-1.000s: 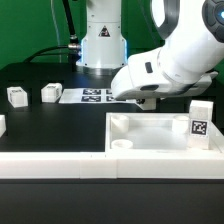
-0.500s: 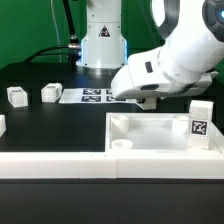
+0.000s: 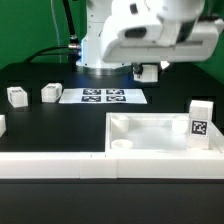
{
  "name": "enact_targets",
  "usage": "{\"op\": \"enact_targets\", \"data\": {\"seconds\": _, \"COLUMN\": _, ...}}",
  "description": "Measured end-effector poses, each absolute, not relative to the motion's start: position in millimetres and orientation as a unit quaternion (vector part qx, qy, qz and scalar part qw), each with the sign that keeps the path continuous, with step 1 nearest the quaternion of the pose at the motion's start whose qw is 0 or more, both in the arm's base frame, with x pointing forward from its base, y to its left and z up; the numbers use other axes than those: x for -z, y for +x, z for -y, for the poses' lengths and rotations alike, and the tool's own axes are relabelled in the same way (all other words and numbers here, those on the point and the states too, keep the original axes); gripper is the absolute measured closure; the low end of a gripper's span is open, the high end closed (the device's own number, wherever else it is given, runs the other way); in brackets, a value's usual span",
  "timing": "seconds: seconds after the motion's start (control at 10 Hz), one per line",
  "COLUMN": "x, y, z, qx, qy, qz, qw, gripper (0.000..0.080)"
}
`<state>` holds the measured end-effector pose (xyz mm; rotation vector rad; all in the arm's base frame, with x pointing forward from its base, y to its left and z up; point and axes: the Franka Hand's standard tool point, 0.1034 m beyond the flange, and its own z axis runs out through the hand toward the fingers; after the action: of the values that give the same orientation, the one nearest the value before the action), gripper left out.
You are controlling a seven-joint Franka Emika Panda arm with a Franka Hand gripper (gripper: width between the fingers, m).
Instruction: Assemble square table
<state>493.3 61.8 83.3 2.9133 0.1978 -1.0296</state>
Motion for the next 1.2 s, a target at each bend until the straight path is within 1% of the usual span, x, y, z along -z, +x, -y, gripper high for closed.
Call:
{"op": "enact_targets", "data": {"seconds": 0.1, "x": -83.0, "y": 506.1, "z": -62.2, "qx": 0.282, "qy": 0.957, "qz": -0.065, "qw": 0.02, "gripper": 0.0509}}
{"op": "enact_targets", "data": {"seconds": 0.2, "x": -84.3, "y": 507.7, "z": -61.3, "qx": 0.244, "qy": 0.968, "qz": -0.065, "qw": 0.017, "gripper": 0.0509}}
{"op": "enact_targets", "data": {"seconds": 0.3, "x": -83.6, "y": 517.4, "z": -57.0, "qx": 0.217, "qy": 0.974, "qz": -0.06, "qw": 0.013, "gripper": 0.0509}}
{"op": "enact_targets", "data": {"seconds": 0.4, "x": -95.3, "y": 547.8, "z": -49.5, "qx": 0.174, "qy": 0.983, "qz": -0.052, "qw": 0.013, "gripper": 0.0509}}
{"op": "enact_targets", "data": {"seconds": 0.5, "x": -113.0, "y": 572.5, "z": -43.2, "qx": 0.142, "qy": 0.989, "qz": -0.046, "qw": 0.014, "gripper": 0.0509}}
{"op": "enact_targets", "data": {"seconds": 0.6, "x": -125.4, "y": 588.0, "z": -34.9, "qx": 0.106, "qy": 0.993, "qz": -0.041, "qw": 0.015, "gripper": 0.0509}}
{"op": "enact_targets", "data": {"seconds": 0.7, "x": -123.8, "y": 593.7, "z": -35.7, "qx": 0.053, "qy": 0.998, "qz": -0.042, "qw": 0.014, "gripper": 0.0509}}
{"op": "enact_targets", "data": {"seconds": 0.8, "x": -121.7, "y": 590.8, "z": -35.6, "qx": 0.026, "qy": 0.999, "qz": -0.043, "qw": 0.014, "gripper": 0.0509}}
{"op": "enact_targets", "data": {"seconds": 0.9, "x": -122.1, "y": 593.5, "z": -34.5, "qx": 0.003, "qy": 0.999, "qz": -0.042, "qw": 0.014, "gripper": 0.0509}}
{"op": "enact_targets", "data": {"seconds": 1.2, "x": -120.7, "y": 604.1, "z": -31.6, "qx": -0.107, "qy": 0.993, "qz": -0.042, "qw": 0.017, "gripper": 0.0509}}
